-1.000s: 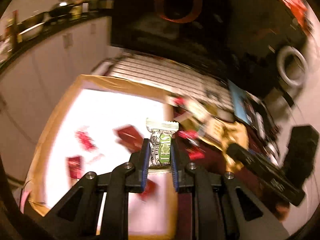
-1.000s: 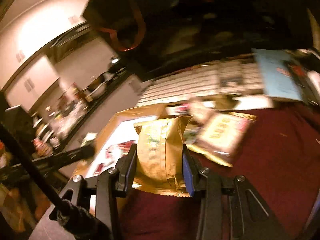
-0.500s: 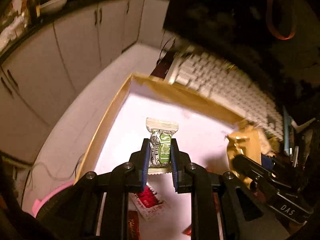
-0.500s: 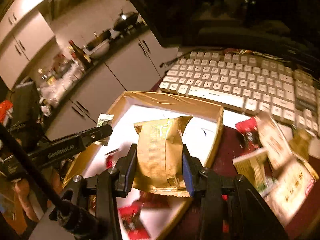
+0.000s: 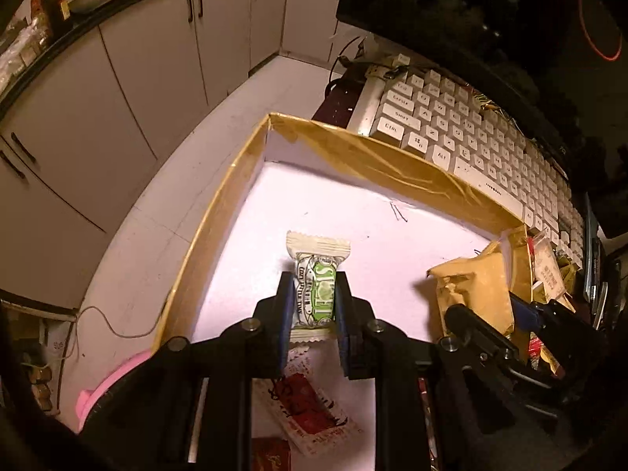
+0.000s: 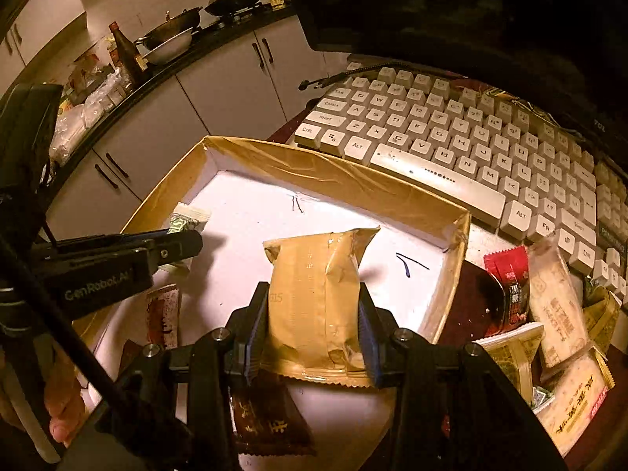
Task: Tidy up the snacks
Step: 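Place the tan bag and green candy into the tray, open both grippers, then grasp the square biscuit pack with the right gripper while the left grasps a gold-wrapped snack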
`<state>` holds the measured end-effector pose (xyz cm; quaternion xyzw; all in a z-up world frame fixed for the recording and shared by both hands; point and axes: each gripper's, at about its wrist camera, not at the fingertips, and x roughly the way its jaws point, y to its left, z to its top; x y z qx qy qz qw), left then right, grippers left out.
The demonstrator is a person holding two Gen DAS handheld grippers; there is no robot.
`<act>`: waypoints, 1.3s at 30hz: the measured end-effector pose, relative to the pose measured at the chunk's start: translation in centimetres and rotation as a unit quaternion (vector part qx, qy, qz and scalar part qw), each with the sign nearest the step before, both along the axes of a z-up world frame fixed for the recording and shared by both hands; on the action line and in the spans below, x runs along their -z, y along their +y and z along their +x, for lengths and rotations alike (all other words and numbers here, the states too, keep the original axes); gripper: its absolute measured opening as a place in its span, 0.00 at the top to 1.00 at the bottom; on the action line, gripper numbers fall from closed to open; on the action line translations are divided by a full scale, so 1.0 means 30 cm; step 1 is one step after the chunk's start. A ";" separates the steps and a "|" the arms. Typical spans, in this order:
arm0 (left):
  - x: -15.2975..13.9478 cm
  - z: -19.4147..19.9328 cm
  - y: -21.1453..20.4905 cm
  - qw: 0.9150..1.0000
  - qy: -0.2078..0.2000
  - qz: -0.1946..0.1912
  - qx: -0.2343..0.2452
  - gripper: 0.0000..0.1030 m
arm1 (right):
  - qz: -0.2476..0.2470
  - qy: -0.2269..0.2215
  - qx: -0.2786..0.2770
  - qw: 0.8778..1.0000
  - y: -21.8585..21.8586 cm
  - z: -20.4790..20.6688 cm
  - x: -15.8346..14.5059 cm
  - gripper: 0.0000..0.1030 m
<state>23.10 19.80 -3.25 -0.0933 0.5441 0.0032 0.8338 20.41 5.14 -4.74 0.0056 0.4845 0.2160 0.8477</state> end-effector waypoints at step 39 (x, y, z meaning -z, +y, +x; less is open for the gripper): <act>-0.195 -0.533 -0.457 0.982 -0.127 -0.008 0.140 0.18 | 0.082 0.014 0.259 0.962 -0.683 -0.243 0.039 0.35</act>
